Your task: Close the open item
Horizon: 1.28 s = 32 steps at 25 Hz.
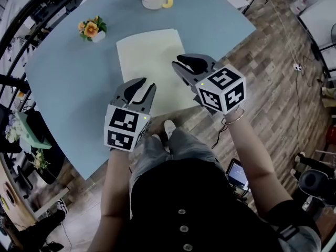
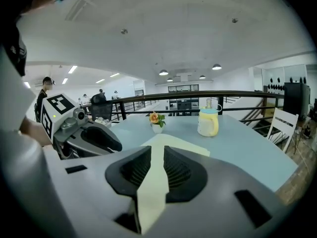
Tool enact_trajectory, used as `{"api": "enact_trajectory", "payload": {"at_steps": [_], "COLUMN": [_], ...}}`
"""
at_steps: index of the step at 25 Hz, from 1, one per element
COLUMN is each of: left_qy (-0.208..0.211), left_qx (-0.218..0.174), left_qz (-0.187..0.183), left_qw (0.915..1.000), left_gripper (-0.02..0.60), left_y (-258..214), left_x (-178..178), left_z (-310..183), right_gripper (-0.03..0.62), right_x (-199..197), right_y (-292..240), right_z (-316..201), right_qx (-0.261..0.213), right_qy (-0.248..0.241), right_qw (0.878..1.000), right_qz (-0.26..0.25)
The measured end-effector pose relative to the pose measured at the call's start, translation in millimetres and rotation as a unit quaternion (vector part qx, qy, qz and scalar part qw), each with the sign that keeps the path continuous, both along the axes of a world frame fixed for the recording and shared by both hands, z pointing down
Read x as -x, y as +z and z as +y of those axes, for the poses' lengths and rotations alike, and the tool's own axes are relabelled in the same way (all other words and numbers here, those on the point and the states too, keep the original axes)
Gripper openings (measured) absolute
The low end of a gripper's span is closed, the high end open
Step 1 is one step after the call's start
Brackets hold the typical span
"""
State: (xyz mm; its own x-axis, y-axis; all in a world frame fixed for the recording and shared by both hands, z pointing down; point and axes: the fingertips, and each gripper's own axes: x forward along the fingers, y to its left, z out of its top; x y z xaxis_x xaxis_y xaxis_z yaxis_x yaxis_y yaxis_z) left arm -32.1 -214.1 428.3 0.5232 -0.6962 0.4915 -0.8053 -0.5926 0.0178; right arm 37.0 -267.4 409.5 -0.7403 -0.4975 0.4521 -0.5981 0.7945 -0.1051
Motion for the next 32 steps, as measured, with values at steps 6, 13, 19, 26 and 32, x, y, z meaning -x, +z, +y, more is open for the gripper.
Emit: {"api": "enact_trajectory", "payload": {"at_steps": [6, 13, 19, 26, 32], "left_qy": [-0.024, -0.033, -0.029, -0.028, -0.025], "left_qx": [-0.014, -0.043, -0.062, -0.061, -0.053], "left_qz": [0.046, 0.07, 0.086, 0.078, 0.117], "left_qw": [0.9985, 0.996, 0.994, 0.9947, 0.9914], "left_gripper": [0.104, 0.103, 0.103, 0.044, 0.032], "left_y": [-24.6, -50.5, -60.4, -59.1, -58.6], "left_x": [7.1, 11.1, 15.3, 17.6, 11.1], "left_z": [-3.7, -5.7, -3.6, 2.4, 11.9], "right_gripper": [0.077, 0.053, 0.006, 0.006, 0.005], "right_x": [11.4, 20.2, 24.3, 27.2, 28.3], "right_y": [-24.4, -55.9, -63.2, -64.8, -53.7], "right_z": [16.2, 27.8, 27.2, 33.3, 40.6], "right_qx": [-0.008, -0.041, -0.043, -0.043, -0.043], "right_qy": [-0.042, -0.07, -0.04, -0.019, -0.014], "right_qw": [0.999, 0.997, 0.997, 0.995, 0.995], "right_qz": [0.005, -0.017, -0.057, -0.092, -0.085]}}
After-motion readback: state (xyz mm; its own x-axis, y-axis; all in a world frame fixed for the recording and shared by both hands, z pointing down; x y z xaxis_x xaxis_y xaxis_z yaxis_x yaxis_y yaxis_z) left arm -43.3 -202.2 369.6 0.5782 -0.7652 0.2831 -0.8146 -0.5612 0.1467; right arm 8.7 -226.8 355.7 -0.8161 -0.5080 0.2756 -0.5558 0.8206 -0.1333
